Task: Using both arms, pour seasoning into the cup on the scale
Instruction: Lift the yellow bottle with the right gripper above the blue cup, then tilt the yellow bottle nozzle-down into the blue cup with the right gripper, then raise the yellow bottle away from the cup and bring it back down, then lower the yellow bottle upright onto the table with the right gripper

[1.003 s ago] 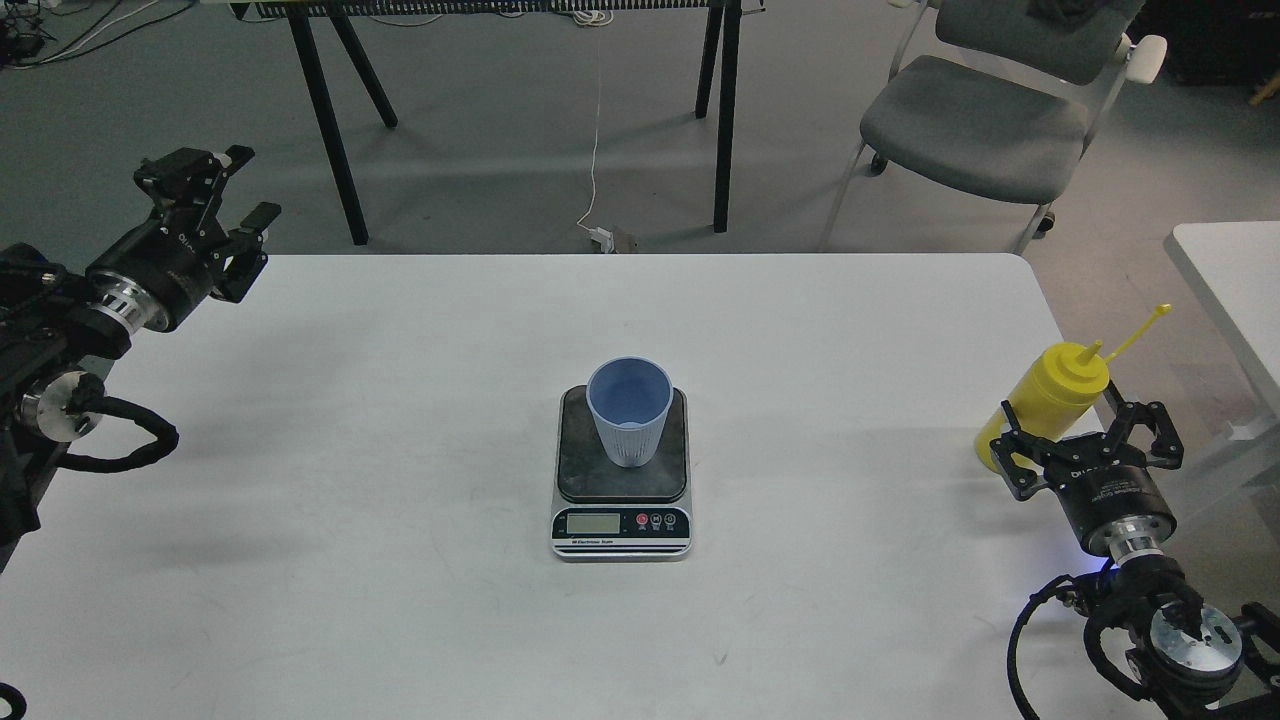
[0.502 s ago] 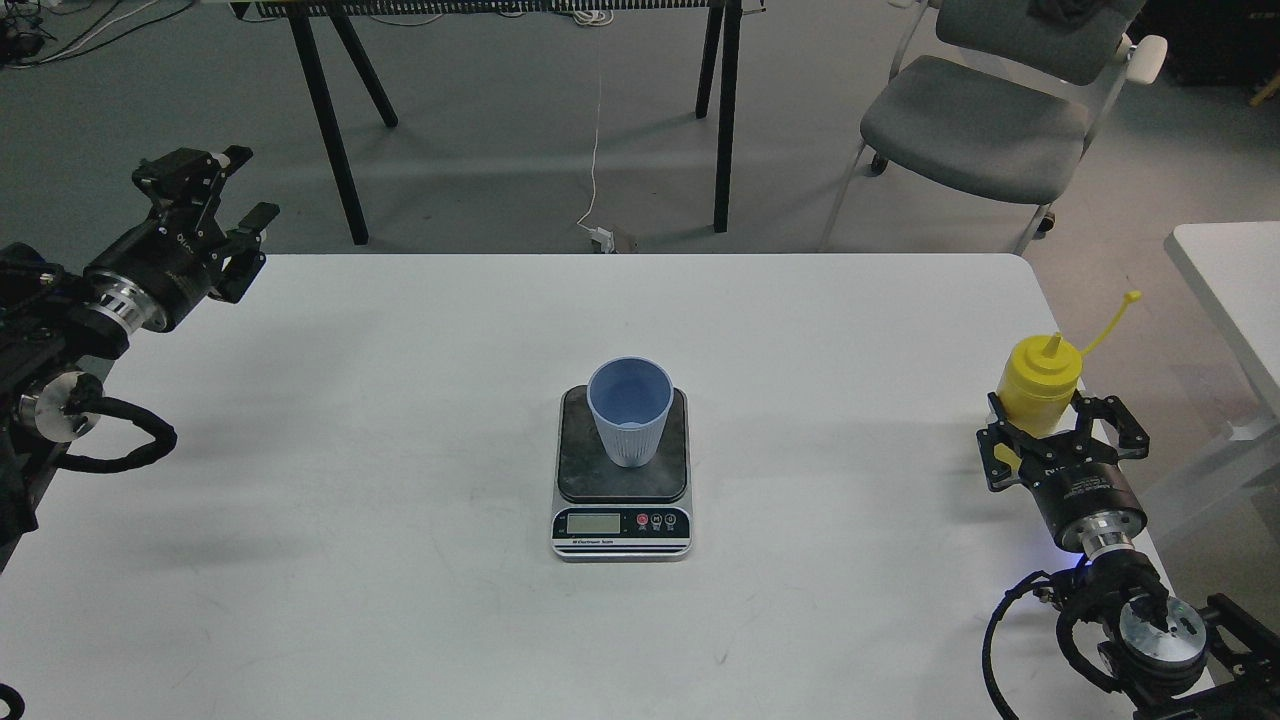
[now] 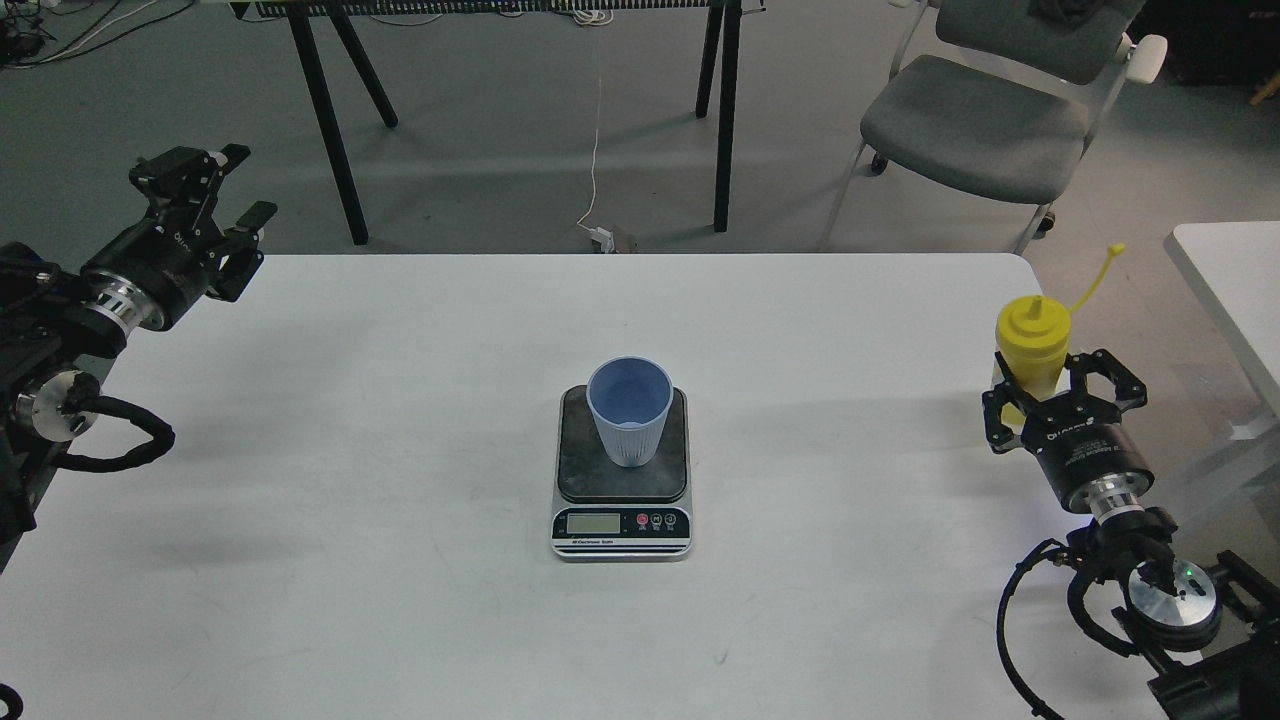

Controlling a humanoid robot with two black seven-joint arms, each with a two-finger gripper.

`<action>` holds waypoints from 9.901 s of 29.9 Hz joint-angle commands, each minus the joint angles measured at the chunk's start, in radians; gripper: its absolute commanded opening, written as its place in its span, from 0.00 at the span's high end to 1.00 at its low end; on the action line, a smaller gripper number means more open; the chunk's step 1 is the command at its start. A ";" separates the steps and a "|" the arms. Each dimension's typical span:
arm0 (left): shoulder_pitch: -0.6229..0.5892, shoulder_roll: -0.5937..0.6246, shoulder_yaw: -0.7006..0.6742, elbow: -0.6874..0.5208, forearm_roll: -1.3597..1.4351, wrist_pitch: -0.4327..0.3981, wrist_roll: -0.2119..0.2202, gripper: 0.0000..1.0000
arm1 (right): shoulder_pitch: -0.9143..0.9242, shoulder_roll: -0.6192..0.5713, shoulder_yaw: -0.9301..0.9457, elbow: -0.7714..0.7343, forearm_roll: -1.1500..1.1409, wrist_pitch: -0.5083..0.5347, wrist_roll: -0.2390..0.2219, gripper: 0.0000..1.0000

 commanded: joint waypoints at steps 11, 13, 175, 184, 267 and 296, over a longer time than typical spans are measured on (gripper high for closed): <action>-0.043 -0.017 -0.006 -0.003 0.000 0.000 0.000 0.35 | 0.541 -0.063 -0.129 0.153 -0.959 0.000 -0.041 0.51; -0.051 -0.020 -0.009 -0.003 0.000 0.000 0.000 0.35 | 0.590 -0.061 -0.187 0.211 -1.062 0.000 -0.040 0.51; -0.086 -0.108 0.007 -0.003 0.003 0.000 0.000 0.35 | -0.192 -0.040 -0.071 0.357 0.566 0.000 0.180 0.40; -0.084 -0.108 0.010 -0.003 0.005 0.000 0.000 0.35 | -0.211 0.026 -0.071 0.342 0.537 0.000 0.178 0.40; -0.083 -0.106 0.012 -0.003 0.005 0.000 0.000 0.35 | -0.270 0.167 -0.037 0.245 0.368 0.000 0.178 0.01; -0.075 -0.121 0.009 -0.003 0.024 0.000 0.000 0.34 | -0.350 0.158 -0.046 0.296 0.368 0.000 0.164 0.01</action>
